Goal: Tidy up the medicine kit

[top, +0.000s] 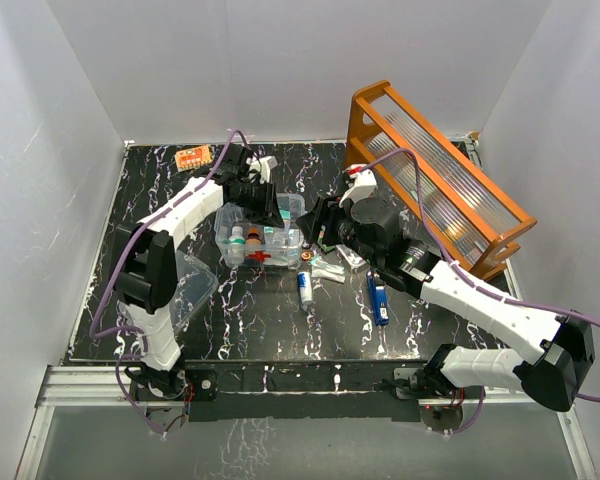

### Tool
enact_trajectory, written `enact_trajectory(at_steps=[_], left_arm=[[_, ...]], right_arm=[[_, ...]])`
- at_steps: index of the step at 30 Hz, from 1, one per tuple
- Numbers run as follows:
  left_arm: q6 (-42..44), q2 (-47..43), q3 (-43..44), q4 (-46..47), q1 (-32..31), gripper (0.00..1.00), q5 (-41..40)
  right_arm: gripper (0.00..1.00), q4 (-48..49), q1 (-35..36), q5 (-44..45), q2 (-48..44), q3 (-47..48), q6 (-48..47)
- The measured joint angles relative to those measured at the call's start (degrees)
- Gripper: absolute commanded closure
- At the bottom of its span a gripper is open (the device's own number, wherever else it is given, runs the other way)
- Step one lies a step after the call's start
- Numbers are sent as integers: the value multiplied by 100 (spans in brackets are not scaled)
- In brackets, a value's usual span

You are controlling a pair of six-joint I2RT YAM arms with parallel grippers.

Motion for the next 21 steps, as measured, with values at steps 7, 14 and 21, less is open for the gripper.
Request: enact_trajectory(at_steps=[7,14,21], left_arm=[[103,267,15,-107,138,84,284],[79,444,-13,-85,149,79,507],[-7,468,-42,-26,173,57,452]], right_arm=[[44,-52,0,-4,-7,0,9],[44,-57,0,-44,-4,0,39],[44,-59,0,-94,-4,0,70]])
